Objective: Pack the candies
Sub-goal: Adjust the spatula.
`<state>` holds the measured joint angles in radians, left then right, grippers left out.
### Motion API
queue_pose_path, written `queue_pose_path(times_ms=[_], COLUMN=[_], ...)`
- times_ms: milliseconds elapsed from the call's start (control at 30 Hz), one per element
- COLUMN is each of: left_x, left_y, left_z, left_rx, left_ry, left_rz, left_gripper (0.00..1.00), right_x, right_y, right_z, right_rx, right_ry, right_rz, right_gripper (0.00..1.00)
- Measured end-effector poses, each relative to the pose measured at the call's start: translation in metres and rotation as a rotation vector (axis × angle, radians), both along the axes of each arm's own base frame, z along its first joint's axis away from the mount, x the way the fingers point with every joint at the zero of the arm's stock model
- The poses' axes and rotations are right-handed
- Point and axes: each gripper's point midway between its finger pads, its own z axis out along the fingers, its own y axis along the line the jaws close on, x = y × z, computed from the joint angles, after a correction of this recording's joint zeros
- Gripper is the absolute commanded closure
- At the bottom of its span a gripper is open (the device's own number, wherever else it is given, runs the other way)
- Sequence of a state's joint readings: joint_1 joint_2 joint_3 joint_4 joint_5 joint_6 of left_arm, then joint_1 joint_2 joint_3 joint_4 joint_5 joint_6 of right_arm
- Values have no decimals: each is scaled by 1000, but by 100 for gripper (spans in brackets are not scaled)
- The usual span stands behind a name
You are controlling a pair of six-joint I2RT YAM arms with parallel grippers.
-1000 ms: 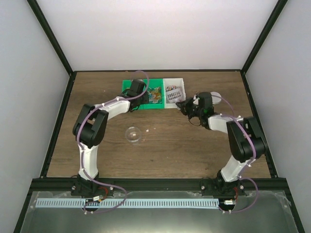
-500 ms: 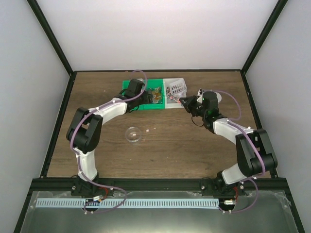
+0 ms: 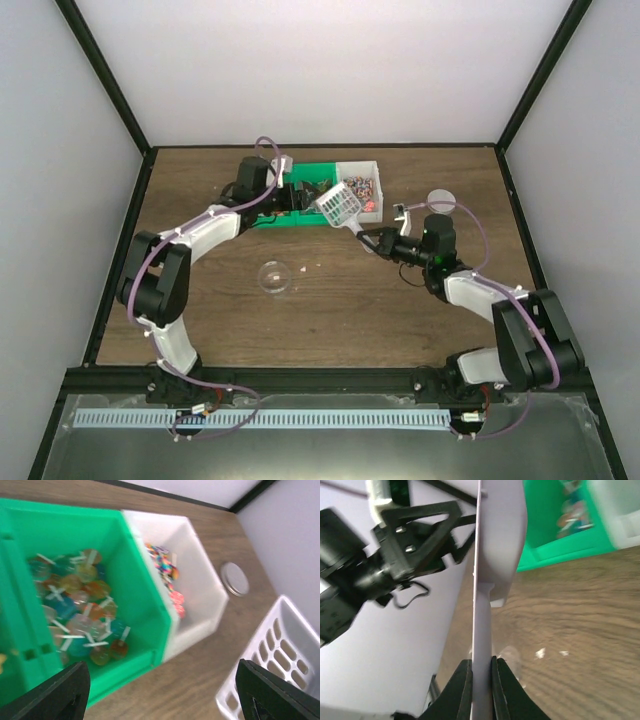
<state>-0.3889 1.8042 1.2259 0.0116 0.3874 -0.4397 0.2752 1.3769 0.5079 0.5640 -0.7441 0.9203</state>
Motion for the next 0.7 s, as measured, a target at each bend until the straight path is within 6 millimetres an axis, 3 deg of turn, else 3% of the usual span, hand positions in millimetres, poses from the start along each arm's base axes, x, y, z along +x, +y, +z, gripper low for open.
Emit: queue_pose_path(times_ms=[133, 300, 500, 600, 700], left_x=[-21, -49, -76, -85, -92], left_y=[-15, -23, -25, -29, -27], left_z=[6, 10, 18, 28, 34], left_rx=[-78, -163, -234, -267, -313], left_ry=[4, 23, 31, 3, 1], left_rz=[-111, -205, -270, -308, -331], left_gripper=[26, 41, 82, 92, 96], right_x=[-23, -42, -54, -57, -59], right_y=[17, 28, 30, 30, 30], right_z=[22, 23, 28, 30, 30], right_rx=[10, -13, -22, -22, -21], right_ry=[-77, -92, -108, -111, -113], right_rz=[105, 176, 212, 219, 233], right_gripper=[99, 99, 99, 99, 84])
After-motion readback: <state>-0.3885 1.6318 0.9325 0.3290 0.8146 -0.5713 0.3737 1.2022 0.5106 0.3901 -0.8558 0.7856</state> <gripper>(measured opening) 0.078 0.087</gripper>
